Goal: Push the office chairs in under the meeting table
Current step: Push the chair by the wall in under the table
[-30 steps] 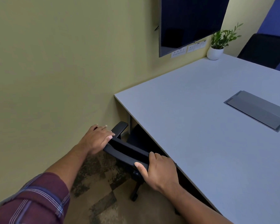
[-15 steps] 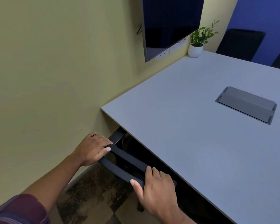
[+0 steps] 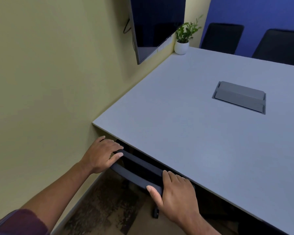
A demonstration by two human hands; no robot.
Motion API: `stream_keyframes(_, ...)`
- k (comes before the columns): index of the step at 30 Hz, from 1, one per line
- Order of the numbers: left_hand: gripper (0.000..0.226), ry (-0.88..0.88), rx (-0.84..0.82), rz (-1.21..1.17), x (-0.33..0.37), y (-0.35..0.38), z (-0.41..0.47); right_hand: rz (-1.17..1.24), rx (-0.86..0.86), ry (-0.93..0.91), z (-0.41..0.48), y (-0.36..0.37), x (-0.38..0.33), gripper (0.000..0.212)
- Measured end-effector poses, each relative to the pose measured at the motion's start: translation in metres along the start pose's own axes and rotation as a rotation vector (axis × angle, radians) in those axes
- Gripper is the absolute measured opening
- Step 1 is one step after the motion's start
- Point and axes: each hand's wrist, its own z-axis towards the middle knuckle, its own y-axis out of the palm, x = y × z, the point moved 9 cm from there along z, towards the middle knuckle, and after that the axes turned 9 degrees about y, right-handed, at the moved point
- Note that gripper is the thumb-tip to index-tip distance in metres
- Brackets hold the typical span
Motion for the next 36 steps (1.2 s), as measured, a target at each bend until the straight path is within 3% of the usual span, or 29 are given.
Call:
stream_keyframes(5, 0.06, 0.015, 0.011, -0.007, -0.006, -0.005, 0.024, -0.016, 0.051, 0.027, 0.019, -0.004, 0.003, 0.071)
stream_keyframes(21, 0.063, 0.046, -0.007, -0.016, -0.034, -0.006, 0.052, 0.016, 0.016, 0.068, 0.044, 0.006, -0.007, 0.075)
stream_keyframes(28, 0.091, 0.001, -0.127, 0.016, -0.037, 0.004, 0.055, 0.04, 0.004, 0.097, 0.045, 0.004, -0.006, 0.072)
stream_keyframes(32, 0.116, -0.014, -0.215, -0.035, -0.029, 0.009, 0.064, 0.091, -0.105, 0.121, 0.054, 0.011, -0.002, 0.112)
stream_keyframes(36, 0.116, -0.003, -0.281, -0.046, 0.002, 0.013, 0.09, 0.171, -0.166, 0.173, 0.069, 0.014, 0.013, 0.112)
